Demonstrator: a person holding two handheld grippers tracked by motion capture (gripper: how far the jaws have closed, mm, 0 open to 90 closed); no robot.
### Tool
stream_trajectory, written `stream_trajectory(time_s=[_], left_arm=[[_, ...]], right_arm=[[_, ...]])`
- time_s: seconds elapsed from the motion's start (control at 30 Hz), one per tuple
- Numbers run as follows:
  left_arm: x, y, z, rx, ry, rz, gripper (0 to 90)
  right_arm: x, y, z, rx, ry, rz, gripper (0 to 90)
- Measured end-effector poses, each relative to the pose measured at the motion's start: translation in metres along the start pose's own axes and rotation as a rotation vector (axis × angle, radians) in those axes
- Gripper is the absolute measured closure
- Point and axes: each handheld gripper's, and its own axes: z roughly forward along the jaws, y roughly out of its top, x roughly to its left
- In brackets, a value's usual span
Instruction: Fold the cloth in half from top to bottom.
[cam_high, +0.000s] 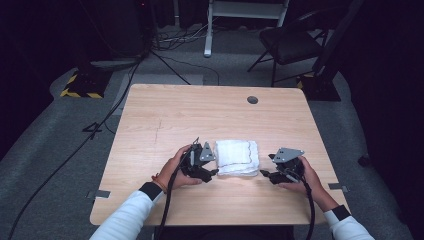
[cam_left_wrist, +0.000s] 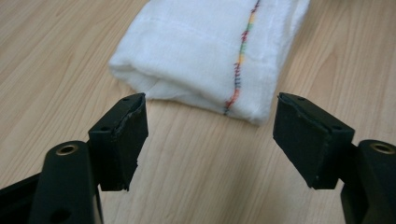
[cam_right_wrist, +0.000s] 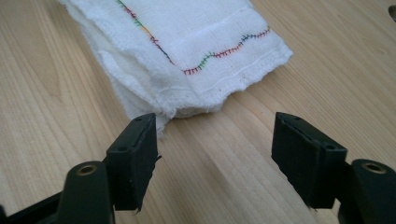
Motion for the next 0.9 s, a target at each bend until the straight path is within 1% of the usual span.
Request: stream_trajectory(time_s=[0.07, 0.13, 0.27, 0.37, 0.5, 0.53, 0.57, 0.6, 0.63, 0.73, 0.8, 0.83, 0.9], left_arm=[[0.002, -0.004, -0.002, 0.009, 0.004, -0.011, 25.7], [0.002, -0.009, -0.005, 0.017, 0.021, -0.021, 24.4], [0.004, -0.017, -0.009, 0.024, 0.033, -0.028, 22.2], [0.004, -0.022, -0.012, 0.04, 0.041, -0.029, 21.0], [0.003, -0.029, -0.016, 0.057, 0.049, -0.02, 19.7], [0.002, -0.031, -0.017, 0.055, 0.064, -0.014, 19.8], [0.002, -0.033, -0.018, 0.06, 0.09, -0.013, 20.0], [0.003, -0.035, -0.019, 0.068, 0.1, -0.01, 20.3], [0.004, -0.038, -0.02, 0.073, 0.099, -0.013, 20.2], [0.005, -0.046, -0.024, 0.087, 0.113, -0.019, 20.0], [0.006, -0.051, -0.026, 0.095, 0.118, -0.033, 20.0], [0.007, -0.054, -0.027, 0.1, 0.123, -0.033, 19.9], [0.008, -0.058, -0.03, 0.108, 0.148, -0.043, 19.8]], right_arm=[[0.0, -0.001, -0.001, -0.001, -0.005, 0.011, 30.8], [-0.001, -0.002, -0.002, 0.002, -0.014, 0.013, 30.3], [-0.002, -0.005, -0.006, 0.004, -0.03, 0.019, 30.0], [-0.003, -0.008, -0.008, 0.007, -0.041, 0.017, 30.0], [-0.005, -0.013, -0.013, 0.011, -0.052, 0.029, 30.0], [-0.006, -0.014, -0.015, 0.011, -0.055, 0.029, 30.0], [-0.006, -0.015, -0.016, 0.012, -0.058, 0.034, 30.1], [-0.008, -0.017, -0.017, 0.008, -0.062, 0.035, 30.1], [-0.008, -0.018, -0.019, 0.011, -0.066, 0.039, 30.2], [-0.01, -0.023, -0.023, 0.016, -0.076, 0.044, 30.2], [-0.011, -0.027, -0.025, 0.015, -0.08, 0.05, 30.4], [-0.012, -0.029, -0.026, 0.021, -0.081, 0.051, 30.4], [-0.013, -0.032, -0.028, 0.028, -0.093, 0.053, 30.4]])
